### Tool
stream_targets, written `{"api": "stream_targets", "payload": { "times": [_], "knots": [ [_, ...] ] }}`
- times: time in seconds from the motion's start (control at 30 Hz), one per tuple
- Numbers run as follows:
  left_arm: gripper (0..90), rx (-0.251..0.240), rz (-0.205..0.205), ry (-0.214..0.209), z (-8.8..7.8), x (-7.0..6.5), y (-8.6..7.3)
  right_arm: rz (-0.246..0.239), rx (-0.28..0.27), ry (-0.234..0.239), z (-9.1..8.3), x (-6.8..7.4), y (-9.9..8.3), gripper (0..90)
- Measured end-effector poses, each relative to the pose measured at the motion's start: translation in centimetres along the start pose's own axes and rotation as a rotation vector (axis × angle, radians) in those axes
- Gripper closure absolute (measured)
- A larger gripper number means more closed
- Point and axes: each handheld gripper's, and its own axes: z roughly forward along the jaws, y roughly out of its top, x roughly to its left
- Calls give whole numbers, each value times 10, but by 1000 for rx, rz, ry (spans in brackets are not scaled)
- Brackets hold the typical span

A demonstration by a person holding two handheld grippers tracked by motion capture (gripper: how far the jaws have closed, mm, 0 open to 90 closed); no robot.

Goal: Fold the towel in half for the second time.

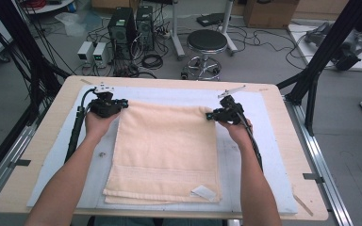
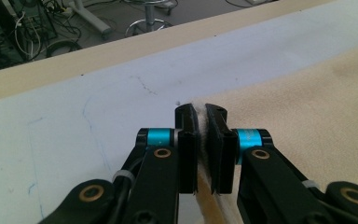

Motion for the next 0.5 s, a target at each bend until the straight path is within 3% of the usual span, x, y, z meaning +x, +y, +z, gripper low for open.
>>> {"api": "stream_targets", "payload": {
  "times": [0.13, 0.23, 0.37, 0.5],
  "knots": [
    [833, -52, 15, -11, -13, -2, -2, -29, -44, 10, -12, 6, 4, 748],
    [833, -81, 55, -28, -29, -5, -4, -49, -80, 36, -25, 13, 5, 748],
    [833, -109, 111, -59, -50, -14, -13, -79, -111, 60, -42, 27, 0, 748],
    [831, -125, 141, -87, -72, -25, -26, -127, -133, 69, -56, 43, -10, 747]
  ]
}}
